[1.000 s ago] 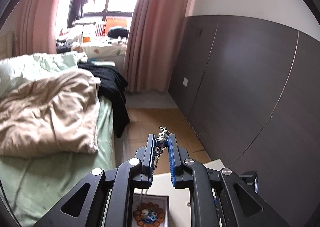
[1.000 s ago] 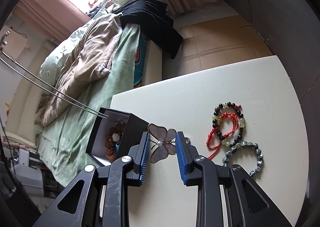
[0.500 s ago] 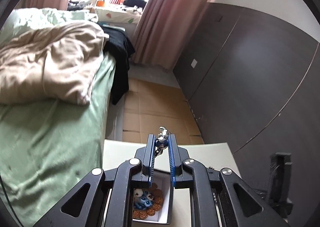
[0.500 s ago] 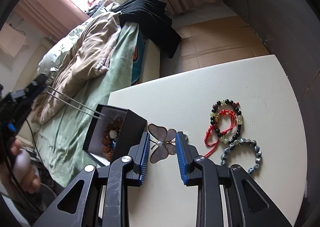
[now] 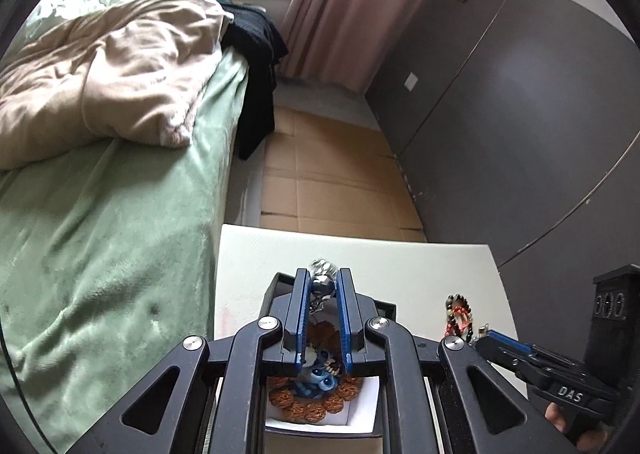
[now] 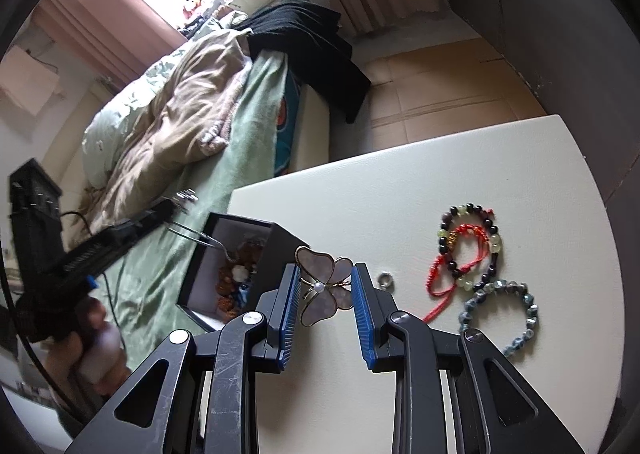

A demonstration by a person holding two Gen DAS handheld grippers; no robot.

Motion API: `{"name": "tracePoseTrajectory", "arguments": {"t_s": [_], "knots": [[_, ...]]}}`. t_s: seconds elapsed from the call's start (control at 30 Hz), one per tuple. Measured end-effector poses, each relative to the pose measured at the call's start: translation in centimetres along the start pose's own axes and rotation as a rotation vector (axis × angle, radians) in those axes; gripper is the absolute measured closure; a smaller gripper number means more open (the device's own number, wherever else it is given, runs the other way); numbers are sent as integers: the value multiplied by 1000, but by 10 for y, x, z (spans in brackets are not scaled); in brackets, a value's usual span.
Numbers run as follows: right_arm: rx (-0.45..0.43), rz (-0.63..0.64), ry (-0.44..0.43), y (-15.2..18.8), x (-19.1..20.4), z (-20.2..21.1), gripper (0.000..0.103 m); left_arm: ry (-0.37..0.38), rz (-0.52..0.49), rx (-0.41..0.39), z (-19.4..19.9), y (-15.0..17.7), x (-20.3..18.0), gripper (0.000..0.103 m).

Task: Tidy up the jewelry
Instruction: 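Grasp the white butterfly pendant with the right gripper and drop it into the box, then move both grippers back over the silver ring and bead bracelets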

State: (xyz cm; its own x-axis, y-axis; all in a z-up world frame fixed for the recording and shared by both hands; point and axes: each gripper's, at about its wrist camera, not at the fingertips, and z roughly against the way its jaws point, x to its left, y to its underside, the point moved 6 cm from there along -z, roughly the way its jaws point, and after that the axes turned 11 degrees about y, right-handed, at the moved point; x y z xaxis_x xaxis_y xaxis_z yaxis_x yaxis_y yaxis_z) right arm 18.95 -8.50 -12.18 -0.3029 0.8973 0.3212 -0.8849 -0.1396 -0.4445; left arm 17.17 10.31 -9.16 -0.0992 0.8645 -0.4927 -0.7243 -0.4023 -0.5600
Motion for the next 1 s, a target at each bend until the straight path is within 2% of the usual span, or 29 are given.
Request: {"name": "tracePoseTrajectory", "arguments": {"t_s": [0.17, 0.3, 0.37, 0.43, 0.5, 0.67, 0.83, 0.9, 0.93, 0.97, 1.0], "knots": [[-14, -16, -69, -4, 18, -4, 75, 32, 97, 33, 2, 2, 16, 89], [-22, -27, -104, -8, 35, -13, 75, 45, 125, 35, 13, -1, 23, 87], [-21, -24, -110, -7, 45, -20, 75, 47, 126, 35, 18, -2, 24, 74], [-22, -22, -110, -7, 52, -25, 75, 53, 132, 20, 27, -3, 27, 31], [-24, -13, -105, -7, 57, -29, 75, 54, 137, -17, 38, -7, 29, 17], [-7, 8, -112, -13, 73, -43, 75, 61, 176, -52, 56, -11, 39, 17], [19, 23, -157, -13, 88, -56, 75, 27, 197, -68, 64, -9, 51, 17], [36, 15, -157, -10, 88, -57, 56, 13, 184, -108, 71, -11, 51, 17], [46, 8, -153, -9, 86, -57, 33, 3, 182, -126, 74, -12, 52, 17], [43, 0, -144, -9, 83, -55, 18, 0, 182, -134, 76, -12, 52, 17], [31, -1, -131, -9, 80, -51, 16, 7, 181, -137, 76, -12, 50, 17]]}}
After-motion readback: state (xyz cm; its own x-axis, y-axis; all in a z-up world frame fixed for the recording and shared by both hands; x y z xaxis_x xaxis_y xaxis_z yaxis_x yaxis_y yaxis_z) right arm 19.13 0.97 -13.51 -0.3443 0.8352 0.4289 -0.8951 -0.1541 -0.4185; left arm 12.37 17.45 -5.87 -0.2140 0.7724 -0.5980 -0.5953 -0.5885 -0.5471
